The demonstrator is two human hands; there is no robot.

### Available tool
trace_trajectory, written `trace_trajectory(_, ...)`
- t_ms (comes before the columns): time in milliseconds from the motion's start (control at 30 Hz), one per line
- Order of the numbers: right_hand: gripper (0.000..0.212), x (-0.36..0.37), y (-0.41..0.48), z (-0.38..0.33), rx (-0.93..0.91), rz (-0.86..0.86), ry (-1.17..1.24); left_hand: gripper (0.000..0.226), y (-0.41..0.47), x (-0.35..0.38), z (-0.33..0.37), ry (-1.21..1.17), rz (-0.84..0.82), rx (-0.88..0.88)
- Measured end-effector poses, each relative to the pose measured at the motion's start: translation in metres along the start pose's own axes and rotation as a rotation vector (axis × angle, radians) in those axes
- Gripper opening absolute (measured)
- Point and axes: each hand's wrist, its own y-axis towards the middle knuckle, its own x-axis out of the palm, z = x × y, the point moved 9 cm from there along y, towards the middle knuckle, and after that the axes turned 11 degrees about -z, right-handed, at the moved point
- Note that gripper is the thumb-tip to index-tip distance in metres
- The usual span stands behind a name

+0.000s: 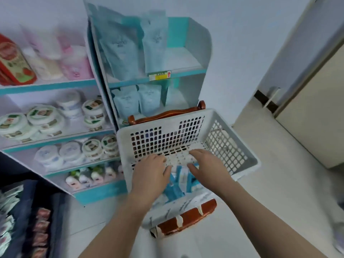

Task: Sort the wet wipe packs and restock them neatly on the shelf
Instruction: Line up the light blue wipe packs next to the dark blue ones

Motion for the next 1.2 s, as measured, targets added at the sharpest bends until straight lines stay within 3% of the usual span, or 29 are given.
trace_trajectory(200,0.049,0.038,0.035,0.095,0.107,-0.195,0.073,0.027,0.052,0.084,-0.007,-0.109,-0.232,-0.188)
trace_trajectory(533,0.051,0.124,0.134,0.127,0.116,-0.555,0.129,0.021,0.103,0.198,-0.080,-0.292,-0.635,-0.472)
trace_trajectory(600,0.053,0.141,0.150,0.130,0.126,-0.615,0.140,0.040,0.106,0.217,-0.088,-0.337,-0.697,-0.507)
trace_trajectory(667,0.057,0.157,0.163,0.134,0.144,-0.666,0.168,0.058,0.108,0.234,-0.098,-0.375,-0.733,-0.562)
trace_trajectory(867,0.049,0.196,0.189,0.146,0.159,-0.718,0.205,0.073,0.105,0.273,-0.121,-0.395,-0.776,-0.647)
trace_trajectory(1067,0.070,0.226,0.202,0.147,0.072,-0.759,0.065,0.043,0.103,0.289,-0.118,-0.492,-0.792,-0.527)
trace_trajectory(1200,0.048,0.234,0.204,0.142,0.099,-0.846,0.301,0.030,0.102,0.279,-0.136,-0.497,-0.716,-0.610)
